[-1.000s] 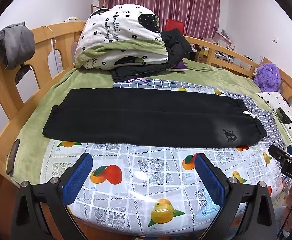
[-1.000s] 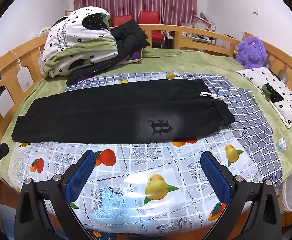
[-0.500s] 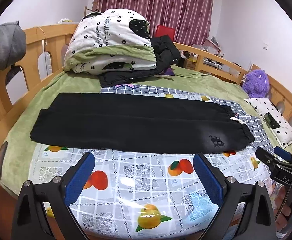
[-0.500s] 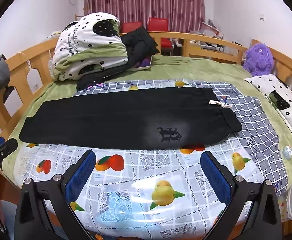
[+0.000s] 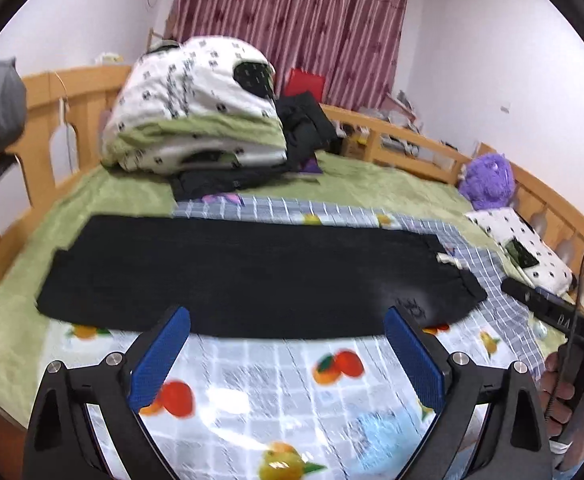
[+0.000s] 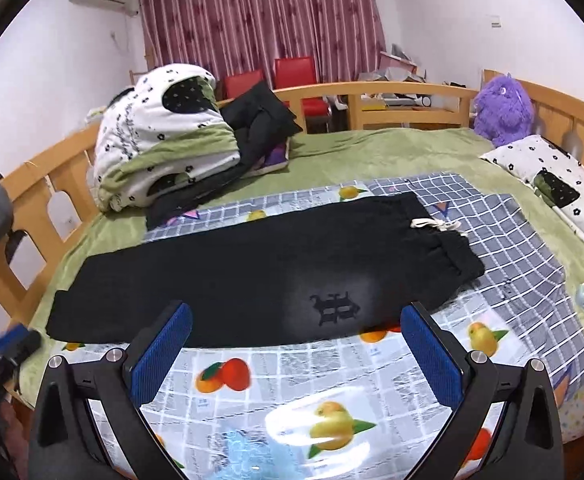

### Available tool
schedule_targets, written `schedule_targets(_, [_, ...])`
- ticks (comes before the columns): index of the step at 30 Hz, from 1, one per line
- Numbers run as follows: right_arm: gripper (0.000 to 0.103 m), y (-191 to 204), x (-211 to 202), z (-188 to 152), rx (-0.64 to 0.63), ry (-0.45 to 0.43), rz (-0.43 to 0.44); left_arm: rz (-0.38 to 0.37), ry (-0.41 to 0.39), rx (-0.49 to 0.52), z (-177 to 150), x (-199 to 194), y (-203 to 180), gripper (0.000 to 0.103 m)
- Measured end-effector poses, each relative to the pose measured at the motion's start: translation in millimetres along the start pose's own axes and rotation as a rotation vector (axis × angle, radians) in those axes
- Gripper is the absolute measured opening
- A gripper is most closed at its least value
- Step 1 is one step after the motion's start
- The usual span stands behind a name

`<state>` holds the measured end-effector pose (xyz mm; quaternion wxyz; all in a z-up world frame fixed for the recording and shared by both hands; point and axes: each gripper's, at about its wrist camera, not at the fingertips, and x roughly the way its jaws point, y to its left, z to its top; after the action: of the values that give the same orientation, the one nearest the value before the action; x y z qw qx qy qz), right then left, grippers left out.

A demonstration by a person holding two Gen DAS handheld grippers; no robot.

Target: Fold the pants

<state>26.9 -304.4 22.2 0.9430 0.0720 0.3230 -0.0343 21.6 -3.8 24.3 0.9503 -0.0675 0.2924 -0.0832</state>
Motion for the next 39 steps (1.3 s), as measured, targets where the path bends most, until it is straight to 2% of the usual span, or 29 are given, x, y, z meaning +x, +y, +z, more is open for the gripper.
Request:
schedule_targets(4, [0.102, -7.9, 7.2, 10.3, -0.055, 0.028, -0.041, 0.013, -0.011, -0.014, 14.2, 1.1, 14.1, 0.098])
schedule_targets(8, [0.102, -19.4, 15.8, 13.8, -0.037, 0.048, -0.029, 0.042, 0.014, -0.018, 15.5, 12.5, 29.1, 0.098])
schedule_targets(16, [0.102, -47.2, 27.7, 21.5, 0.051, 0.006, -0.06, 0.126, 0.089, -0.032, 1.4, 44.4, 64.8, 0.099])
schedule_targets(22, [0.1, -64.3, 46.1, 20.9, 0.056, -0.003, -0.12, 0.185, 0.144, -0.072, -19.1, 72.8, 89.8, 0.099])
schedule_targets(26, [0.093, -74.7, 64.4, 16.5, 0.046, 0.049, -0.138, 0.169, 0.207, -0.113, -35.2, 95.1, 103.9, 0.098])
schedule_targets(29, [0.081, -84.1, 78.8, 10.6, 0.069, 0.106, -0.113, 0.135, 0.25, -0.17, -46.0, 107.3, 115.2, 0.093])
schedule_targets(30, [0.079, -87.7, 82.7, 8.4, 0.083, 0.119, -0.107, 0.135, 0.257, -0.178, -49.2, 109.6, 117.9, 0.089])
schedule_targets(32, [0.077, -95.2, 90.6, 3.0, 0.108, 0.14, -0.097, 0.162, 0.272, -0.176, -53.9, 115.1, 123.3, 0.088])
schedule_targets(35, [0.067, -102.4, 100.0, -3.6, 0.131, 0.161, -0.106, 0.181, 0.287, -0.164, -60.4, 120.6, 130.9, 0.087])
schedule_targets(39, [0.066, -107.1, 108.2, -9.4, 0.116, 0.192, -0.128, 0.182, 0.307, -0.189, -67.7, 125.6, 140.3, 0.083])
